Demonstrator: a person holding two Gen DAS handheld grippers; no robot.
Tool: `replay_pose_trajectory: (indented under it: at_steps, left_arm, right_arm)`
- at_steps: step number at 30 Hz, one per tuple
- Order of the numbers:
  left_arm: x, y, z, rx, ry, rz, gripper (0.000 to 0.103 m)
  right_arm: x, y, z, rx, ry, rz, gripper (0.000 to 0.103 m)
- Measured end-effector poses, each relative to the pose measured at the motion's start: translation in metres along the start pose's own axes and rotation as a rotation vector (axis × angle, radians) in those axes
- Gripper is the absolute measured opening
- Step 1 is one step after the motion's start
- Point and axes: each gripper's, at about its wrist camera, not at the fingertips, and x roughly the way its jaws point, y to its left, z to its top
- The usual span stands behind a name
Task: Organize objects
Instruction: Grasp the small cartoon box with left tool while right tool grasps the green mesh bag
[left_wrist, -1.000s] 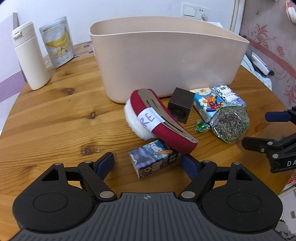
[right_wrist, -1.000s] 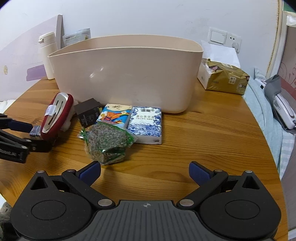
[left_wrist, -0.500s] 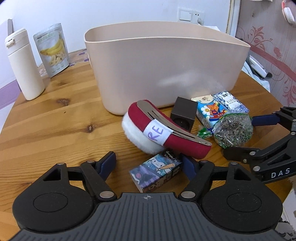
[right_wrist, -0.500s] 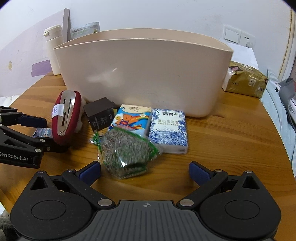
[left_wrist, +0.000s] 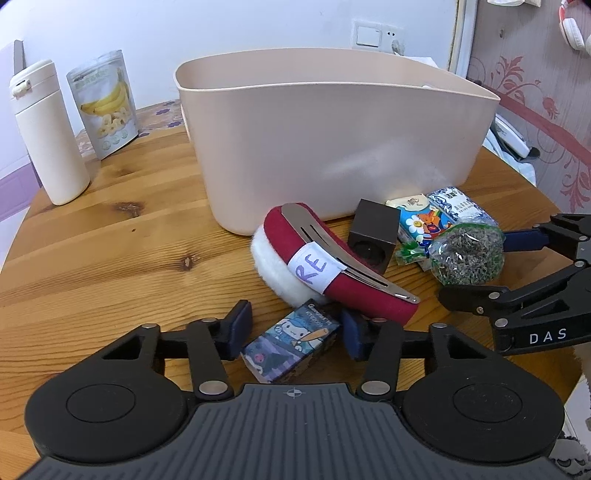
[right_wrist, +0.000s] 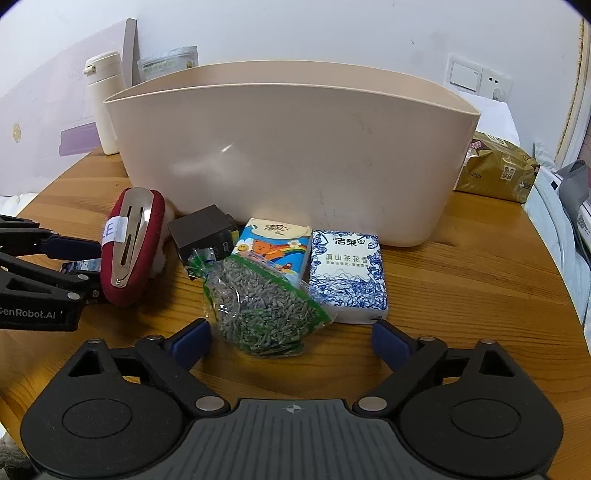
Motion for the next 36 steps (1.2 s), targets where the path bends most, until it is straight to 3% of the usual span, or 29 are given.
replay_pose_trajectory:
  at_steps: [8,16,36]
  left_arm:
    - [-0.005,0.002,-0.002,-0.003,-0.003,0.0,0.03]
    - [-0.01,0.002,-0.007,-0.01,0.0,0.004,0.028]
    - [-0.029,0.003,-0.018,-0.023,-0.018,0.026,0.025]
  right_arm:
    - [-0.007,0.001,-0.003,-0.006,-0.011,0.004,0.068]
    - [-0.011,0.0,-0.006,-0.004,-0.019,-0.001,0.046]
    - [-0.027,-0.001,-0.022,0.007,-0.034,0.002,0.039]
